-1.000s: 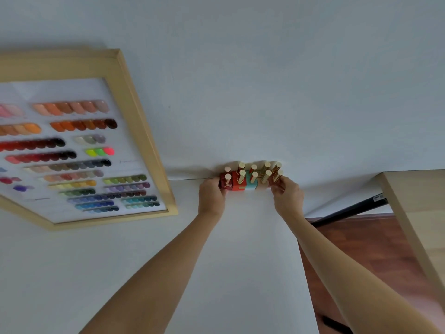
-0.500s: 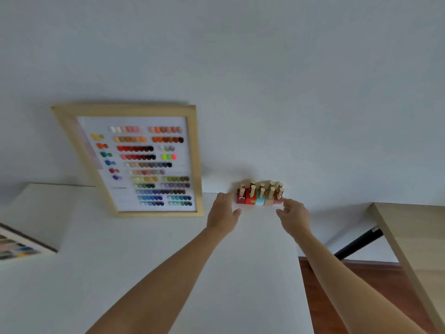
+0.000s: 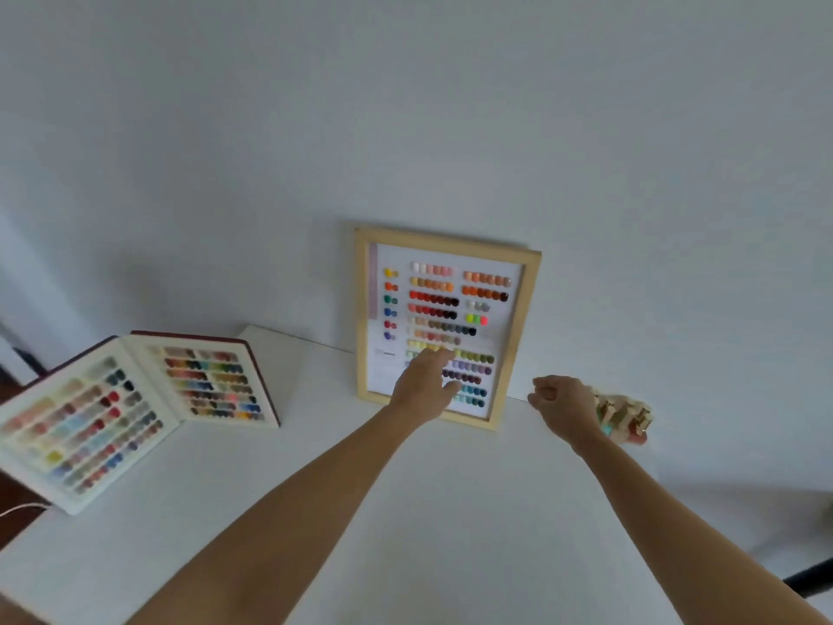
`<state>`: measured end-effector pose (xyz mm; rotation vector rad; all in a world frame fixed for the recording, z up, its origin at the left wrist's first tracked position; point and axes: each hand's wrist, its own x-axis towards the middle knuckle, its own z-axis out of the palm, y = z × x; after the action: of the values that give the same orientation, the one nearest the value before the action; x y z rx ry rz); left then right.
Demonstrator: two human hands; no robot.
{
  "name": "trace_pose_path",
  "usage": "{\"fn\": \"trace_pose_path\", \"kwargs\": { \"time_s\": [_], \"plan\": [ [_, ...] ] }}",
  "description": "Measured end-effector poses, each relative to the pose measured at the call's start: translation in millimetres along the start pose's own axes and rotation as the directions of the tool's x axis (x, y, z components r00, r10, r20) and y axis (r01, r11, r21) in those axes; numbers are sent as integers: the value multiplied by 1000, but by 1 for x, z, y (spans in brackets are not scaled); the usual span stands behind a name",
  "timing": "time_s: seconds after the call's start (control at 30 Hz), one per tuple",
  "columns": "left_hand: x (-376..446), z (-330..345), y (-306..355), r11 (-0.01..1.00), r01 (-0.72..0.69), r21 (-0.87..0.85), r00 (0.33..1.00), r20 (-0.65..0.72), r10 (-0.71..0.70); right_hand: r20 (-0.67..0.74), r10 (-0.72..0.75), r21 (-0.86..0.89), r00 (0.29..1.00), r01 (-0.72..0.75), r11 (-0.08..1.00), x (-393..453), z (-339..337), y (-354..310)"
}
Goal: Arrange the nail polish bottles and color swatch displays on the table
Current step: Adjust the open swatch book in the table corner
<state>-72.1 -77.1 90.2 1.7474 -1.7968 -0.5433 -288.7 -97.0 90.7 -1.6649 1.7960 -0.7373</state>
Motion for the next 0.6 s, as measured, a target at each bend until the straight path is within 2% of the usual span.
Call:
{"fn": "trace_pose_path", "kwargs": {
  "time_s": [0.17, 0.33, 0.43, 0.6],
  "plan": [
    [-21, -85, -63, 997, 68, 23, 993, -100, -65, 104, -123, -18, 987, 125, 992, -3, 68, -76],
    [-41, -171, -135, 989, 144, 43, 973, -191, -133, 216, -266, 1, 939, 273, 962, -13, 141, -157],
    [-55, -219, -179, 976, 212, 38, 947, -256, -196, 237, -368, 23, 899, 374, 927, -18, 182, -200],
    [-82, -290, -251, 946, 295, 132, 909, -345, -235, 251, -511, 15, 822, 524, 851, -27, 242, -265]
  ]
}}
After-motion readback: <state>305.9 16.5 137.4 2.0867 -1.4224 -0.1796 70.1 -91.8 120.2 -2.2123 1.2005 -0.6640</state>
